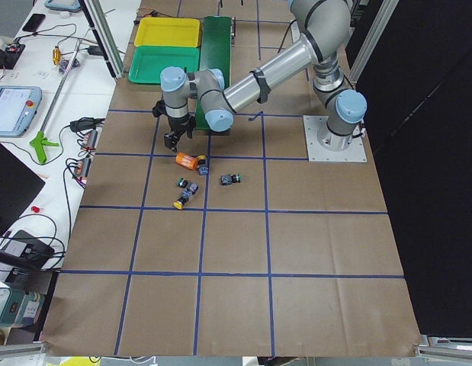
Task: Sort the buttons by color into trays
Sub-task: 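Grasp a second orange cylinder with left gripper while right moves over belt, then place the second orange cylinder on the belt with the left gripper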
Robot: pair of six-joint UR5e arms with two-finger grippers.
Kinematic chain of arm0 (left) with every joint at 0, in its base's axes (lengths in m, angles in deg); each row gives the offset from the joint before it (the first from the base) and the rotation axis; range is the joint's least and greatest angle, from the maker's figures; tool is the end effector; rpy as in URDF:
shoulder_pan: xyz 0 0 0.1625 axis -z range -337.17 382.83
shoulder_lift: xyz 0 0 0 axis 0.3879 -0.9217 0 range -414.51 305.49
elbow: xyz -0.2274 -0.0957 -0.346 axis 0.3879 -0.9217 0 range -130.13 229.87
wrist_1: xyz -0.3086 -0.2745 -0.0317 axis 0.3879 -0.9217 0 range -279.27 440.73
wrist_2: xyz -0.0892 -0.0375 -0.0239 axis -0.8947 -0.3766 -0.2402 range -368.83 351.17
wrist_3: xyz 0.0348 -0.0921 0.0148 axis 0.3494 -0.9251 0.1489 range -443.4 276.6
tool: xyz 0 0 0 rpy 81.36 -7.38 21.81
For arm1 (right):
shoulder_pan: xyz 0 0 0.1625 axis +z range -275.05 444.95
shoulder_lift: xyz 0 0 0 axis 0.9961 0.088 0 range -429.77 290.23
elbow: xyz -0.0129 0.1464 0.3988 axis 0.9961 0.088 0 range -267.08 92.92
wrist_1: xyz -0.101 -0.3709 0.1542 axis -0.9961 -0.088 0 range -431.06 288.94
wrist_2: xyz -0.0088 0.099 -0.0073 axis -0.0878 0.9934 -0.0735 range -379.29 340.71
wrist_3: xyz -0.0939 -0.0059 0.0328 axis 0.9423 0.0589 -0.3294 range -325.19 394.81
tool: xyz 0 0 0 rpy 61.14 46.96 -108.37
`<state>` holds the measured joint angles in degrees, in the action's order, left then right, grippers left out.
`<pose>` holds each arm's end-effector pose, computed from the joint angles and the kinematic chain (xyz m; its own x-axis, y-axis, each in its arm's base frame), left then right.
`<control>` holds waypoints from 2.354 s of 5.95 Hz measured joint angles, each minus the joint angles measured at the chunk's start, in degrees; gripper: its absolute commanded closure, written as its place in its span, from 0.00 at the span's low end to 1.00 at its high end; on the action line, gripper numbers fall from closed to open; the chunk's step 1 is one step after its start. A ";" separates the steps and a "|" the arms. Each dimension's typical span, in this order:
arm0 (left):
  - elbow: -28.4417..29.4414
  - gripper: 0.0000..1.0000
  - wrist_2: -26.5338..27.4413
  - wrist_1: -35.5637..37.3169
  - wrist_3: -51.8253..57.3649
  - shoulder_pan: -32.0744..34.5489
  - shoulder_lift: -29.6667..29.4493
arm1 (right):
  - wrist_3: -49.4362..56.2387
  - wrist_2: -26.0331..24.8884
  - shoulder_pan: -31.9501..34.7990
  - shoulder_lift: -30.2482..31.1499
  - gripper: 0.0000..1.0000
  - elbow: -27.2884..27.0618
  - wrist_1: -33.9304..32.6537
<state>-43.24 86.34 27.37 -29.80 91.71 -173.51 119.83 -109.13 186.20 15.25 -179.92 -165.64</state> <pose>0.1165 -0.6468 0.2346 -0.8388 0.5318 -0.1166 0.5328 0.8459 0.0255 0.2322 -0.4832 0.4274 0.1089 -0.9924 -0.0567 -0.9940 -0.1092 0.0021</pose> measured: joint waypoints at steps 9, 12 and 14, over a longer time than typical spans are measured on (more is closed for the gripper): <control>-4.14 0.99 -5.24 -3.82 19.34 4.13 6.61 | -3.90 -0.01 -0.10 1.44 0.00 -1.66 -4.98; -10.73 0.92 -5.03 -7.75 32.50 13.58 11.57 | -4.92 0.01 -0.09 1.49 0.00 -1.73 -4.92; -12.59 0.02 -5.12 -7.96 34.30 17.18 12.14 | -5.03 0.08 -0.09 1.47 0.00 -1.73 -4.91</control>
<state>-55.83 81.22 19.41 4.50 108.89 -161.37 114.80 -109.05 186.11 16.72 -181.65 -170.56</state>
